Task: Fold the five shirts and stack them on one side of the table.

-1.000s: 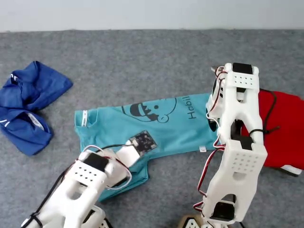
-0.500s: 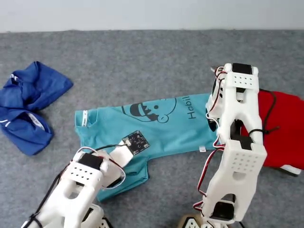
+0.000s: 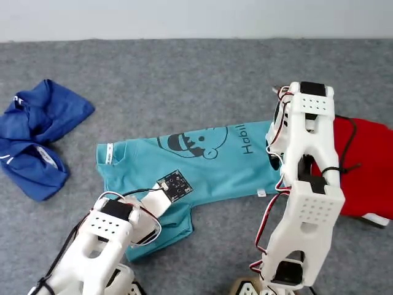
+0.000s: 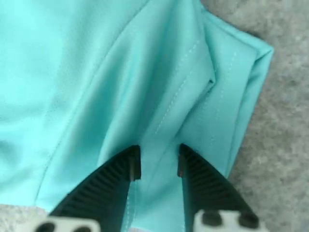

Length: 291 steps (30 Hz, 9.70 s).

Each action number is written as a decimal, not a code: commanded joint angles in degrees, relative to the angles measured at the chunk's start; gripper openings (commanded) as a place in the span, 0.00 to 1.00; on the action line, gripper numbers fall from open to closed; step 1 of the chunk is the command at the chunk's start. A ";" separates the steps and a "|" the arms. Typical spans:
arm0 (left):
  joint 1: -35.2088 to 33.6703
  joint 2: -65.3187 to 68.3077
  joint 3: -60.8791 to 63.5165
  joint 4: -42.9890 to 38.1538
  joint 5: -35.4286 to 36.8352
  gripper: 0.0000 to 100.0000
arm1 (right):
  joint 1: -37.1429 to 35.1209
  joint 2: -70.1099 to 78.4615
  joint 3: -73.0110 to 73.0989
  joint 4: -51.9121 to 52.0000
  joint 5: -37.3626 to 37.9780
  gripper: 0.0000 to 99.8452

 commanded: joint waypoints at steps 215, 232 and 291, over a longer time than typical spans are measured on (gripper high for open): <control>-48.26 -23.47 -42.77 39.56 7.65 0.11 | -43.47 8.40 -13.80 -10.51 5.10 0.28; -47.38 -23.30 -42.24 39.74 7.12 0.11 | -41.01 1.36 -22.07 1.71 6.24 0.28; 2.02 11.60 -12.09 10.20 -2.29 0.09 | -22.90 -5.41 -2.73 1.45 7.03 0.28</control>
